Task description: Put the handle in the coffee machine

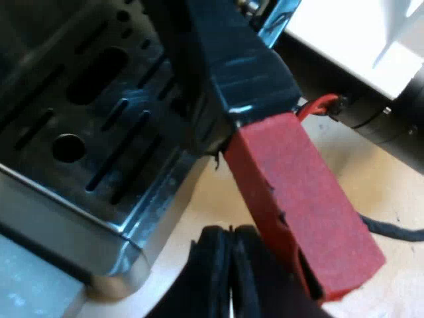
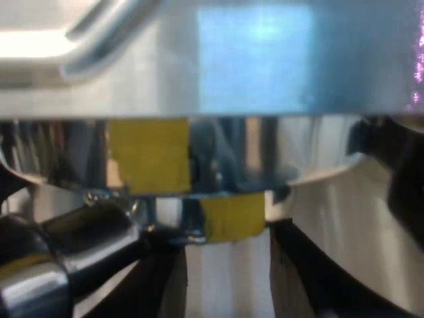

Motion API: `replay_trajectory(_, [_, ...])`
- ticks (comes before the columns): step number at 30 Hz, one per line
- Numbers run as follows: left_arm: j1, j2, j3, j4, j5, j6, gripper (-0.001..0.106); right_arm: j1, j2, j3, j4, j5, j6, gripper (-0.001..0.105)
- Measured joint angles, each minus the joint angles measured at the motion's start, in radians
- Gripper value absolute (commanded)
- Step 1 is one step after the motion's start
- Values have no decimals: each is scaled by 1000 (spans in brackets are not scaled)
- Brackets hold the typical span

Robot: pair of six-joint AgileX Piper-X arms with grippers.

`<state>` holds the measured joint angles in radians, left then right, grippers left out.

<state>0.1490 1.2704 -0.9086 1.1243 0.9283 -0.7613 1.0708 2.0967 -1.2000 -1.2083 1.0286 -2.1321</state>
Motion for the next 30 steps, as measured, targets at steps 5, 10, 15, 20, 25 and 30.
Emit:
replay_trajectory(5, [-45, -7, 0, -25, -37, -26, 0, 13, -5, 2, 0, 43, -5, 35])
replay_trajectory(10, [-59, -38, 0, -43, -83, -42, 0, 23, -11, 2, 0, 63, -25, 35])
replay_trajectory(15, [-59, -58, 0, -46, -92, -44, 0, 27, -11, 2, 0, 71, -28, 35])
replay_trajectory(20, [-59, -59, 0, -46, -91, -44, 0, 32, -22, 22, 8, 59, -13, 35])
replay_trajectory(25, [-62, -59, 0, -31, -89, -44, 0, 38, -144, 200, 87, -28, 105, 35])
replay_trajectory(30, [-62, -59, 0, -28, -88, -44, 0, 38, -235, 316, 160, -86, 151, 35])
